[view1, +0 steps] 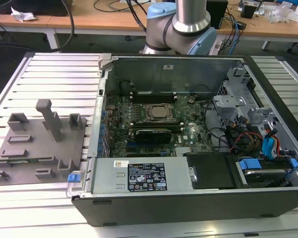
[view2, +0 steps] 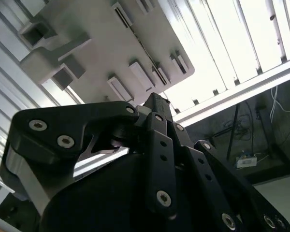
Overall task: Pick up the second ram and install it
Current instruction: 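Pick up the second ram and move it above second insertion slot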
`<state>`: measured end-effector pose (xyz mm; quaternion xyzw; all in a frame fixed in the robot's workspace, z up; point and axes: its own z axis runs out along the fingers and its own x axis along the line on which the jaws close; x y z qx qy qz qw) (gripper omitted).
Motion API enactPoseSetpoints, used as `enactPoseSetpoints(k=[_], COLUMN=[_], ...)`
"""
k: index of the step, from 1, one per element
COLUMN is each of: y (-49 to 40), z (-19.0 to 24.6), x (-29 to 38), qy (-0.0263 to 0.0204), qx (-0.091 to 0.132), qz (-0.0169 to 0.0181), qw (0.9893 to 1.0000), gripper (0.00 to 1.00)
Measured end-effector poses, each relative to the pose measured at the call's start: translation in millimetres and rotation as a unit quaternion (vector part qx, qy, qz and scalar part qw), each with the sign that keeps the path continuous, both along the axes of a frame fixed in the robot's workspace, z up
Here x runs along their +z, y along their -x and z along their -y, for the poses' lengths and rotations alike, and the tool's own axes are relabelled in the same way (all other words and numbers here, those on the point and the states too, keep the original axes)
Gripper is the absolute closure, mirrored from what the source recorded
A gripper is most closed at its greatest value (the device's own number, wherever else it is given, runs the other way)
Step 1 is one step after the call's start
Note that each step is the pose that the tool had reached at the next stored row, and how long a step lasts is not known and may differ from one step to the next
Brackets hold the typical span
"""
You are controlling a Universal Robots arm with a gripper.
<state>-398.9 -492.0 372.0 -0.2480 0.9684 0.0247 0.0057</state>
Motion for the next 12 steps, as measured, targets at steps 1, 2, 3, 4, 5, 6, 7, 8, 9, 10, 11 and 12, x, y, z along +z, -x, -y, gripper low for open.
enactPoseSetpoints(k=[1,2,3,4,5,6,7,8,9,10,11,12], y=[0.0,0.0,0.0,0.0,0.0,0.0,0.0,0.0,0.0,0.0,0.0,0.0], z=[0.0,0.0,0.0,0.0,0.0,0.0,0.0,0.0,0.0,0.0,0.0,0.0], x=[0.0,0.0,0.0,0.0,0.0,0.0,0.0,0.0,0.0,0.0,0.0,0.0], qy=[0.0000,0.0000,0.0000,0.0000,0.0000,0.0000,0.0000,0.0000,0.0000,0.0000,0.0000,0.0000], qx=[0.008,0.014,0.020,0.025,0.032,0.038,0.043,0.050,0.064,0.075,0.082,0.087], qz=[0.0000,0.0000,0.0000,0.0000,0.0000,0.0000,0.0000,0.0000,0.0000,0.0000,0.0000,0.0000], qw=[1.0000,0.9999,0.9998,0.9997,0.9995,0.9993,0.9991,0.9988,0.9979,0.9972,0.9966,0.9962], gripper=[0.89,0.89,0.89,0.89,0.89,0.89,0.89,0.89,0.89,0.89,0.89,0.89])
